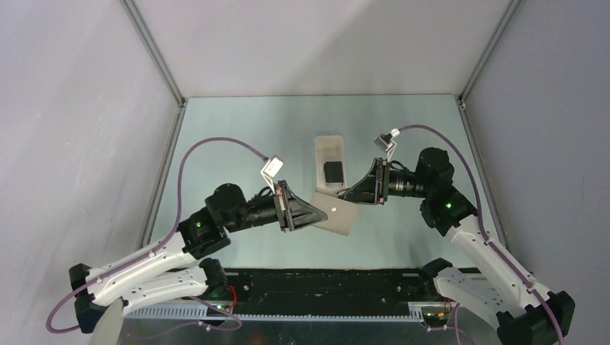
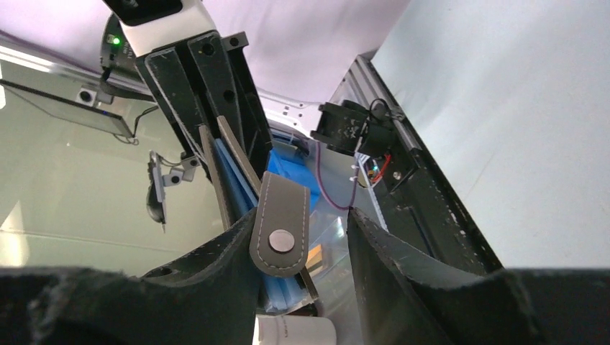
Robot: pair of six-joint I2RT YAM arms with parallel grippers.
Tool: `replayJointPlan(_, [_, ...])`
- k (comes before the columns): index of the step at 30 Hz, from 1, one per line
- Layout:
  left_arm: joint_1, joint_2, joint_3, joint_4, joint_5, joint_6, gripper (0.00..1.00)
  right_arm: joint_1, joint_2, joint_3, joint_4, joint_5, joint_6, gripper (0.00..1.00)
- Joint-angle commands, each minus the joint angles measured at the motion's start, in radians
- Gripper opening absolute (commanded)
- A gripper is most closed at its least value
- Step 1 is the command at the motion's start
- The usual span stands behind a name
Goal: Put the credit cards into the card holder
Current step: Open the card holder at the center of the board.
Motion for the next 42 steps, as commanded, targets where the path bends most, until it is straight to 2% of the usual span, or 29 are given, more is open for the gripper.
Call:
replayJointPlan(1, [-0.006,-0.012,0.012,0.055,-0.047,0.066,0.00,0.030,0.005,-0.019,0.159,-0.042,0.088,0.50])
replayJointPlan(8, [-0.011,0.007,0.006,0.056,-0.035,0.076,0.00,0.078,0.043,-0.023,0.289,-0.053,0.185,0.49])
replayJointPlan(10, [-0.011,0.002,0.003,0.058,-0.044,0.079,0.00,0.083,0.041,-0.025,0.305,-0.055,0.205,0.43])
replayJointPlan(12, [-0.011,-0.002,-0.003,0.059,-0.056,0.079,0.00,0.085,0.037,-0.024,0.316,-0.060,0.219,0.31])
replayJointPlan(16, [-0.011,-0.008,-0.014,0.062,-0.070,0.078,0.00,0.085,0.025,-0.023,0.326,-0.066,0.231,0.02])
replayJointPlan(19, [-0.012,-0.011,-0.025,0.062,-0.083,0.079,0.00,0.082,0.018,-0.023,0.318,-0.068,0.229,0.00])
replayJointPlan(21, [-0.011,-0.015,-0.033,0.063,-0.104,0.081,0.08,0.078,0.015,-0.023,0.314,-0.068,0.223,0.00])
replayJointPlan(22, [-0.011,-0.016,-0.036,0.063,-0.116,0.081,0.16,0.076,0.014,-0.023,0.314,-0.069,0.220,0.00])
replayJointPlan(23, [-0.010,-0.017,-0.040,0.063,-0.121,0.082,0.26,0.072,0.011,-0.023,0.315,-0.071,0.220,0.00])
replayJointPlan(24, [-0.012,-0.017,-0.041,0.063,-0.130,0.089,0.45,0.065,0.007,-0.023,0.316,-0.073,0.219,0.00])
replayJointPlan(25, [-0.011,-0.018,-0.043,0.063,-0.136,0.094,0.55,0.061,0.005,-0.022,0.315,-0.074,0.218,0.00])
replayJointPlan(26, [-0.011,-0.020,-0.046,0.063,-0.148,0.099,0.69,0.049,0.000,-0.015,0.289,-0.074,0.202,0.00])
replayJointPlan(29, [-0.011,-0.036,-0.061,0.063,-0.215,0.127,0.97,0.025,-0.008,0.023,0.169,-0.062,0.112,0.00])
replayJointPlan(34, [0.005,-0.135,-0.074,0.004,-0.375,0.216,1.00,0.012,0.003,0.185,-0.233,0.008,-0.220,0.00])
replayJointPlan(36, [0.010,-0.187,-0.086,-0.005,-0.458,0.266,1.00,0.011,-0.001,0.232,-0.332,0.054,-0.320,0.00])
replayJointPlan(39, [0.015,-0.270,-0.114,-0.006,-0.535,0.353,1.00,0.006,-0.006,0.270,-0.403,0.077,-0.417,0.00])
replayJointPlan(42, [0.023,-0.312,-0.123,-0.032,-0.560,0.373,1.00,0.009,-0.016,0.306,-0.476,0.142,-0.482,0.00])
